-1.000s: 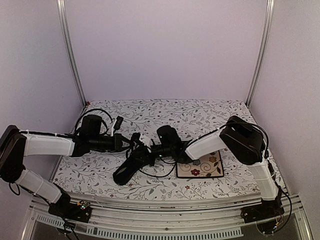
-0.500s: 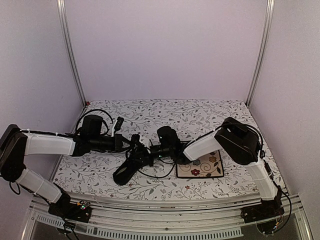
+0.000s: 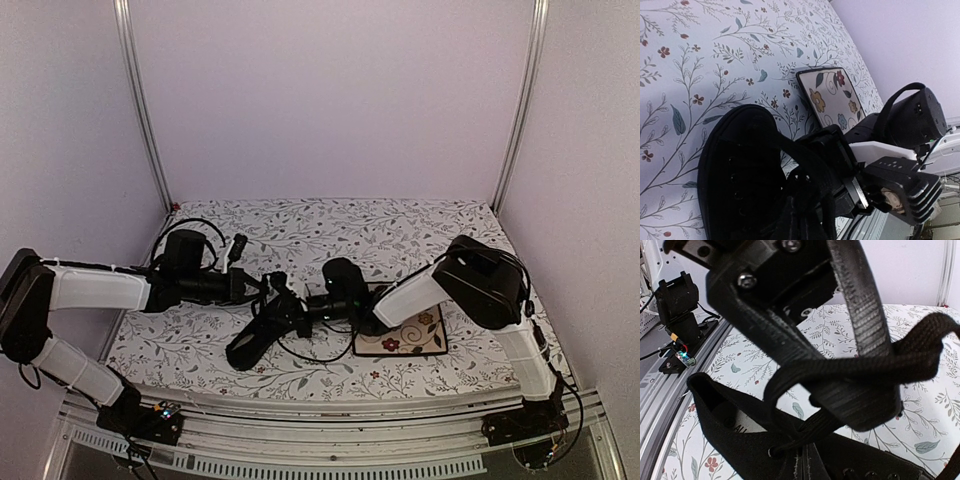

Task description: Tie the shoes

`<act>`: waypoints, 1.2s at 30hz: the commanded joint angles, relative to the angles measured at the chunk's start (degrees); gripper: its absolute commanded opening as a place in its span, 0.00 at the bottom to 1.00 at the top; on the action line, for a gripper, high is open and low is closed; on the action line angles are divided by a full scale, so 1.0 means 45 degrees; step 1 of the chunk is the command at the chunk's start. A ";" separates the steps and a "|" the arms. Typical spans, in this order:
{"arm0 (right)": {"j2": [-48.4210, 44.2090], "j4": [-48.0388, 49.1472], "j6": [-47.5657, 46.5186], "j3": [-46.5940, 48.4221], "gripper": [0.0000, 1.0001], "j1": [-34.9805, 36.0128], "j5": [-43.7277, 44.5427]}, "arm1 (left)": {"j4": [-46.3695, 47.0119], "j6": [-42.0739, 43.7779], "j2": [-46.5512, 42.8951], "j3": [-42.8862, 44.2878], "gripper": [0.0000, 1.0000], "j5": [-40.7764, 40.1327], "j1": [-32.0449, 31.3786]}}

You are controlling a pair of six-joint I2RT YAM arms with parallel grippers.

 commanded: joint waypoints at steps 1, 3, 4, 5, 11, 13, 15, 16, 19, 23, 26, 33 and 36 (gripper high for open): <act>-0.1443 0.0372 0.0324 -0.1038 0.02 0.0002 0.0750 | -0.0076 0.0271 -0.0095 0.0148 0.00 -0.0118 0.0198; -0.1991 0.0509 0.0421 -0.1639 0.02 -0.0020 0.1283 | -0.0077 0.0293 -0.0172 0.0086 0.00 -0.0168 0.0220; -0.2260 0.0518 0.0456 -0.2005 0.02 -0.0012 0.1561 | -0.0059 0.0300 -0.0218 0.0047 0.00 -0.0178 0.0217; -0.2535 0.0497 0.0456 -0.2321 0.02 -0.0006 0.1854 | -0.0047 0.0303 -0.0239 -0.0001 0.00 -0.0191 0.0241; -0.3652 -0.0657 0.0239 -0.3391 0.02 -0.0006 0.3193 | 0.0074 0.0400 -0.0254 -0.0212 0.00 -0.0040 0.0269; -0.3888 -0.1082 0.0279 -0.3593 0.02 -0.0021 0.3438 | 0.0113 0.0432 -0.0280 -0.0280 0.00 -0.0019 0.0267; -0.4179 -0.1815 0.0520 -0.3639 0.02 -0.0023 0.3690 | 0.0085 0.0488 -0.0295 -0.0341 0.00 -0.0084 0.0267; -0.4328 -0.2209 0.0666 -0.3641 0.02 -0.0022 0.3778 | 0.0049 0.0505 -0.0270 -0.0367 0.00 -0.0140 0.0267; -0.4782 -0.3478 0.1203 -0.3715 0.02 -0.0014 0.3865 | -0.0080 0.0549 -0.0147 -0.0546 0.00 -0.0266 0.0267; -0.5278 -0.5075 0.2295 -0.3807 0.02 0.0135 0.3739 | -0.0120 0.0526 0.0152 -0.0830 0.04 -0.0312 0.0267; -0.5616 -0.5940 0.2398 -0.3759 0.02 0.0359 0.3941 | -0.0142 0.0426 0.0189 -0.1054 0.13 -0.0222 0.0267; -0.5613 -0.8097 0.3182 -0.2940 0.02 0.0417 0.3439 | -0.0778 0.0106 -0.0864 -0.1775 0.47 -0.0534 0.0262; -0.5786 -0.8440 0.3494 -0.3004 0.02 0.0424 0.3546 | -0.0987 -0.0085 -0.1428 -0.2233 0.57 -0.0549 0.0261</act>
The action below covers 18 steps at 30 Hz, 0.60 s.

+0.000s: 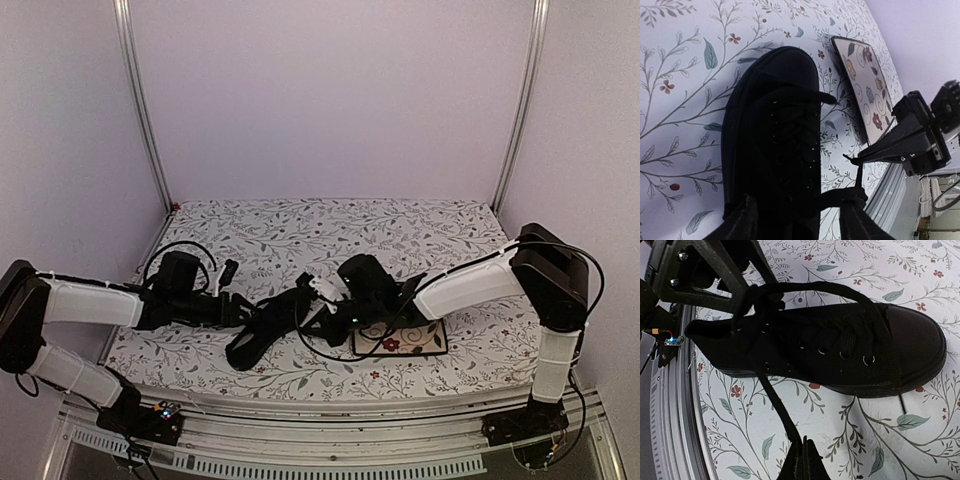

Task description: Tie the shoes

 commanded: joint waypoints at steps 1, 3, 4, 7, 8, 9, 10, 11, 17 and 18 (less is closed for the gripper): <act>-0.0609 -0.1208 0.0728 0.0212 0.02 0.0055 -0.0025 | -0.0410 -0.0231 -0.0952 -0.0635 0.59 -0.0052 0.0116; -0.0698 -0.1220 0.0861 0.0107 0.02 0.0050 0.0040 | -0.0496 -0.0408 -0.1200 -0.0893 0.62 0.0073 0.0115; -0.0705 -0.1206 0.0924 0.0110 0.02 0.0059 0.0061 | -0.0557 -0.0479 -0.1320 -0.0996 0.63 0.0131 0.0111; -0.0706 -0.1219 0.1045 0.0152 0.02 0.0053 0.0064 | -0.0887 -0.0645 -0.1729 -0.1244 0.63 0.0171 0.0097; -0.0704 -0.1198 0.1053 0.0159 0.02 0.0054 0.0073 | -0.1026 -0.0679 -0.1884 -0.1303 0.63 0.0170 0.0099; -0.0706 -0.1201 0.1062 0.0179 0.02 0.0054 0.0082 | -0.1187 -0.0708 -0.2031 -0.1347 0.63 0.0114 0.0097; -0.0706 -0.1186 0.1056 0.0192 0.02 0.0059 0.0083 | -0.1369 -0.0758 -0.2134 -0.1387 0.64 0.0012 0.0097; -0.0706 -0.1182 0.1070 0.0210 0.02 0.0057 0.0100 | -0.1543 -0.0806 -0.2229 -0.1423 0.64 -0.0119 0.0097; -0.0742 -0.1157 0.1166 0.0252 0.02 0.0050 0.0112 | -0.1186 -0.1606 -0.2035 -0.2062 0.66 0.0304 -0.0258; -0.0786 -0.1188 0.1186 0.0262 0.02 0.0059 0.0162 | -0.1071 -0.1822 -0.1966 -0.2155 0.66 0.0373 -0.0431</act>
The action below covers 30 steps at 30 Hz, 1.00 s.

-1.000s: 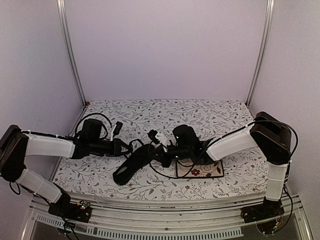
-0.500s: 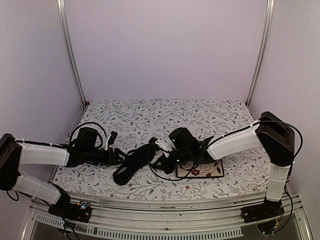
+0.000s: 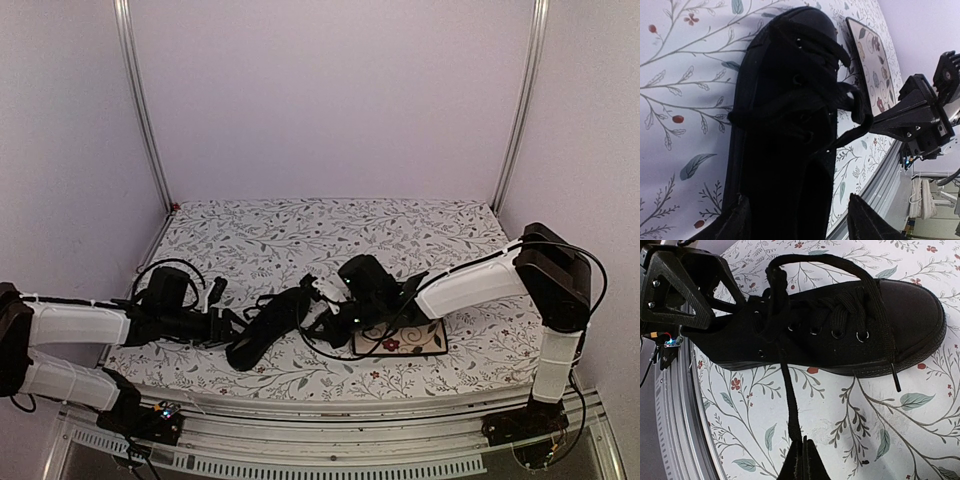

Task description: Tie the shoes

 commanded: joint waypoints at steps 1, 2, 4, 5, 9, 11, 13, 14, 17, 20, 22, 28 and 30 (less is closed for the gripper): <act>-0.0659 -0.0207 0.0235 0.0214 0.02 0.0016 0.0196 | 0.0144 -0.0915 0.0211 -0.0581 0.66 0.0347 -0.0619; -0.0729 -0.0237 0.0250 0.0204 0.02 0.0022 0.0250 | 0.0320 -0.1096 0.0271 -0.0635 0.66 0.0307 -0.0893; -0.0850 -0.0315 0.0236 0.0208 0.02 0.0023 0.0335 | 0.0886 -0.1540 0.0484 -0.0878 0.66 0.0362 -0.1409; -0.0895 -0.0375 0.0236 0.0208 0.02 0.0023 0.0380 | 0.1280 -0.1797 0.0615 -0.0985 0.66 0.0448 -0.1600; -0.1185 -0.0647 0.0234 0.0193 0.02 0.0016 0.0547 | 0.3094 -0.2923 0.1010 -0.1225 0.66 0.0753 -0.2553; -0.1334 -0.0769 0.0243 0.0169 0.02 0.0026 0.0642 | 0.3261 -0.3020 0.1146 -0.1009 0.66 0.0705 -0.2954; -0.1437 -0.0798 0.0251 0.0076 0.02 0.0018 0.0758 | 0.2549 -0.2749 0.0927 -0.0759 0.66 0.0161 -0.3014; -0.1434 -0.0784 0.0239 0.0028 0.02 0.0022 0.0801 | 0.2142 -0.2602 0.0734 -0.0660 0.66 -0.0136 -0.3014; -0.1389 -0.0824 0.0288 -0.0011 0.02 0.0026 0.0830 | 0.0476 -0.1870 -0.0067 -0.0115 0.66 -0.0987 -0.2894; -0.1359 -0.0787 0.0365 -0.0059 0.02 0.0026 0.0840 | -0.1532 -0.1234 -0.0886 0.0717 0.66 -0.1493 -0.2721; -0.1361 -0.0692 0.0401 -0.0101 0.02 0.0025 0.0854 | -0.2648 -0.0957 -0.1396 0.1106 0.68 -0.1676 -0.2472; -0.1295 -0.0549 0.0399 -0.0151 0.02 0.0021 0.0865 | -0.4245 -0.0048 -0.2480 0.1659 0.61 -0.1576 -0.0721; -0.1283 -0.0526 0.0410 -0.0171 0.02 0.0025 0.0850 | -0.4376 0.0305 -0.2397 0.1911 0.53 -0.1434 0.0024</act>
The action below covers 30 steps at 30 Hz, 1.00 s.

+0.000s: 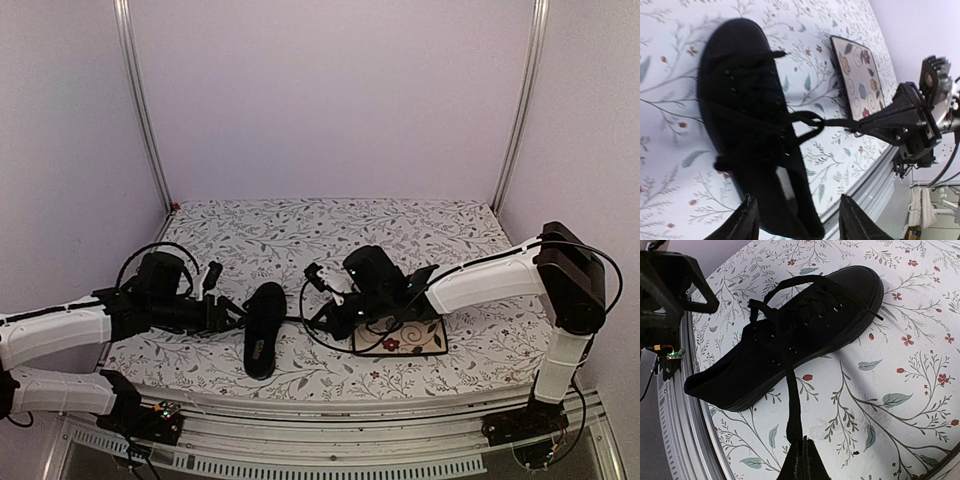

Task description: Tie the shoes

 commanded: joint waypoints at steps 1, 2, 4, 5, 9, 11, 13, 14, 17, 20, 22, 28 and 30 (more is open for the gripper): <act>-0.0288 0.0179 0.0110 -0.0164 0.02 0.0026 0.0123 | -0.1328 0.1157 0.0022 0.0648 0.52 -0.0082 0.1476; -0.0272 0.0216 0.0114 -0.0171 0.02 0.0026 0.0111 | -0.1167 0.1310 0.0162 0.0778 0.52 -0.0214 0.1747; -0.0253 0.0298 0.0133 -0.0192 0.02 0.0023 0.0092 | -0.0287 0.1456 0.0643 0.0894 0.52 -0.0198 0.2335; -0.0215 0.0348 0.0134 -0.0182 0.02 0.0026 0.0073 | 0.0221 0.1438 0.1058 0.0921 0.52 -0.0004 0.2668; -0.0077 0.0393 0.0181 -0.0060 0.02 0.0024 0.0086 | 0.2044 0.0779 0.3513 0.1303 0.52 0.0926 0.3698; -0.0054 0.0491 0.0226 -0.0037 0.02 0.0027 0.0146 | 0.2907 0.0357 0.4650 0.1532 0.51 0.1350 0.3768; -0.0034 0.0598 0.0285 -0.0021 0.02 0.0023 0.0172 | 0.3802 -0.0106 0.5546 0.1529 0.53 0.1678 0.3774; -0.0014 0.0635 0.0305 -0.0017 0.02 0.0026 0.0186 | 0.4001 -0.0159 0.5826 0.1598 0.54 0.1810 0.3768; 0.0056 0.0704 0.0373 0.0039 0.02 0.0040 0.0176 | 0.3887 0.0076 0.6392 0.1794 0.55 0.1889 0.3785; 0.0229 0.0690 0.0379 0.0177 0.02 0.0021 0.0110 | 0.4266 0.0041 0.6590 0.1612 0.56 0.2106 0.3756; 0.0319 0.0679 0.0352 0.0267 0.02 0.0021 0.0082 | 0.4343 0.0073 0.6826 0.1573 0.54 0.2215 0.3733; 0.0358 0.0590 0.0306 0.0446 0.02 0.0026 0.0281 | 0.5100 -0.0131 0.7561 0.1321 0.35 0.2738 0.3593; 0.0310 0.0492 0.0301 0.0481 0.02 0.0021 0.0414 | 0.5287 -0.0200 0.7663 0.1289 0.25 0.2841 0.3516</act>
